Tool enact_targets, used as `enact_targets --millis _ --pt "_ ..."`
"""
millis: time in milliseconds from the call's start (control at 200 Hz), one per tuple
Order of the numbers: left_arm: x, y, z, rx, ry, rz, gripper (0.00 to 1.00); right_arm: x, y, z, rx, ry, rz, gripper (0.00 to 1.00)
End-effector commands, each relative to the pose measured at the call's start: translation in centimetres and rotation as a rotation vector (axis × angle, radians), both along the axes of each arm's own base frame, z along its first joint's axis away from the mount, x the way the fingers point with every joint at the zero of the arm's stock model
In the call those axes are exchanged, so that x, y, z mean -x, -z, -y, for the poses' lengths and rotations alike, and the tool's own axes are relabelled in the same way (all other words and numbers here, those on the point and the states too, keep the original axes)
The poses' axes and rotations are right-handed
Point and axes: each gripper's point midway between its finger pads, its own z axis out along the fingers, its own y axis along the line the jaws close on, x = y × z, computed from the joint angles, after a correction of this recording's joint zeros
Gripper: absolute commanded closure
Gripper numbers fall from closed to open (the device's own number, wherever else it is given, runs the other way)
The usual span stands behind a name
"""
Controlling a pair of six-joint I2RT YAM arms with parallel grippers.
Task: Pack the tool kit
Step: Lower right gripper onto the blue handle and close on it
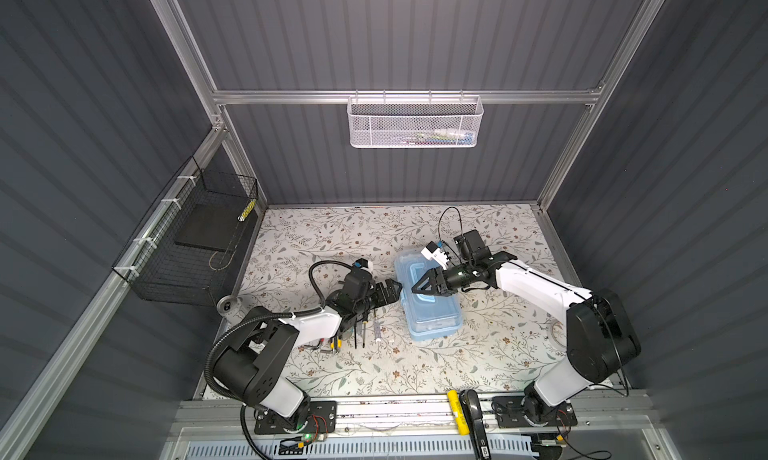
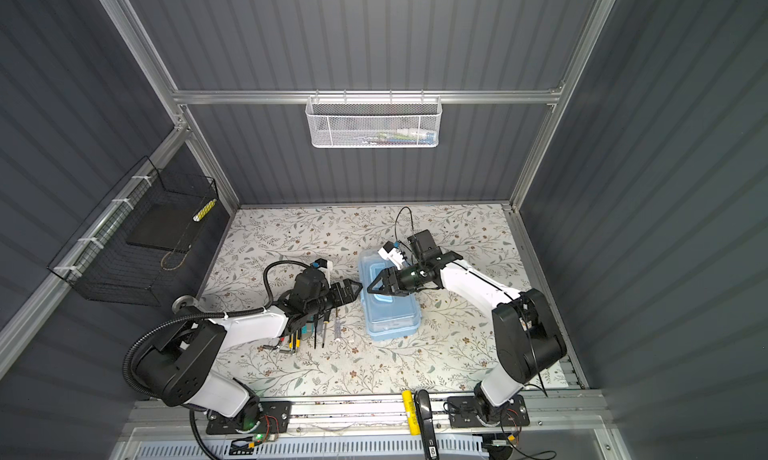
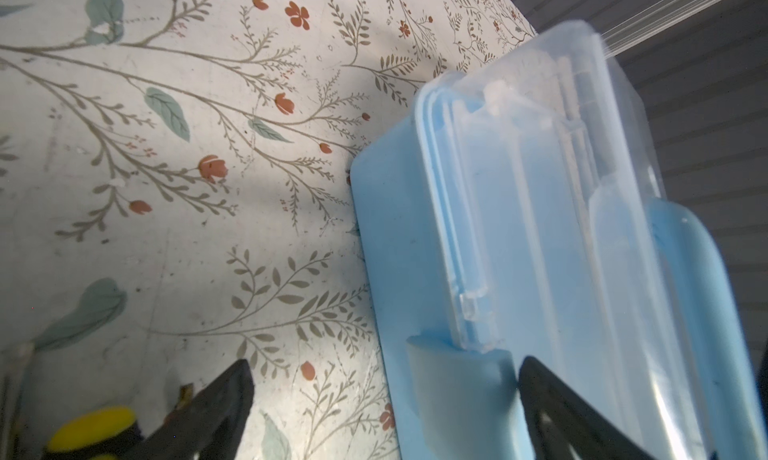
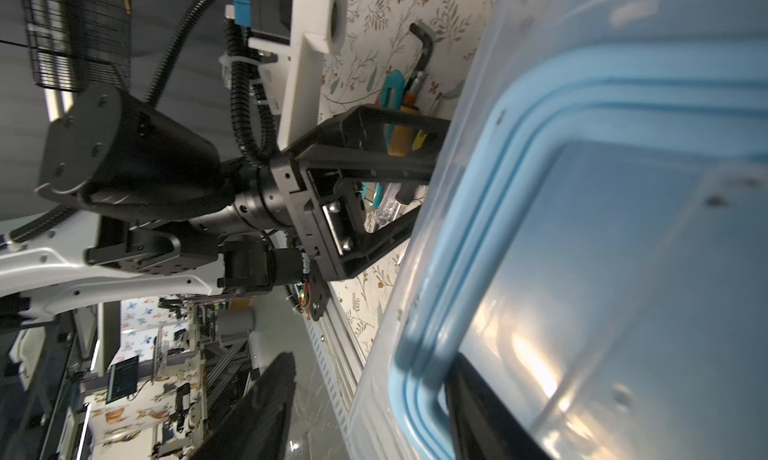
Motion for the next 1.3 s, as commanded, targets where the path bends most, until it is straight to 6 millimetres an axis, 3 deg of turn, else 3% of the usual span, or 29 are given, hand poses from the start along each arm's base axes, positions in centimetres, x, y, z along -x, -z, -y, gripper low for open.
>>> enact_targets --millis 0,200,375,490,640,836,1036,1296 --pt "0.5 1.0 -0.2 -0.061 -0.002 -0.037 0.01 1.4 -3.2 -0.5 -0.2 -0.129 0.007 0.43" --pt "0.7 2.1 -2.4 -0.178 -0.071 -0.081 0.01 0.5 -5.6 1.6 -0.279 -0.101 0.123 0.42" --pt "1.1 2.3 -3.9 -0.207 -0.124 -0.088 0.01 -1.0 -5.2 4.2 -0.241 0.011 0.145 0.44" --pt "1.3 2.1 -4.2 -0.226 -0.125 -0.087 0.01 -1.6 -4.0 5.8 -0.126 0.108 0.164 0.44" --pt "1.2 1.5 -4.5 -0.243 -0.124 -0.072 0.01 -2.2 -4.5 7.4 0.026 0.25 0.213 0.45" --pt "0.8 -0.3 -5.1 -0.251 -0.145 -0.017 0.01 -2.3 -5.1 9.5 0.504 0.432 0.394 0.43" --pt "0.5 -2.0 -4.7 -0.245 -0.124 0.023 0.01 -1.8 -4.6 7.2 0.689 0.459 0.399 0.42" --pt "1.2 -2.4 -5.2 -0.26 -0.109 0.036 0.01 -2.4 -1.9 4.9 0.805 0.414 0.38 0.43"
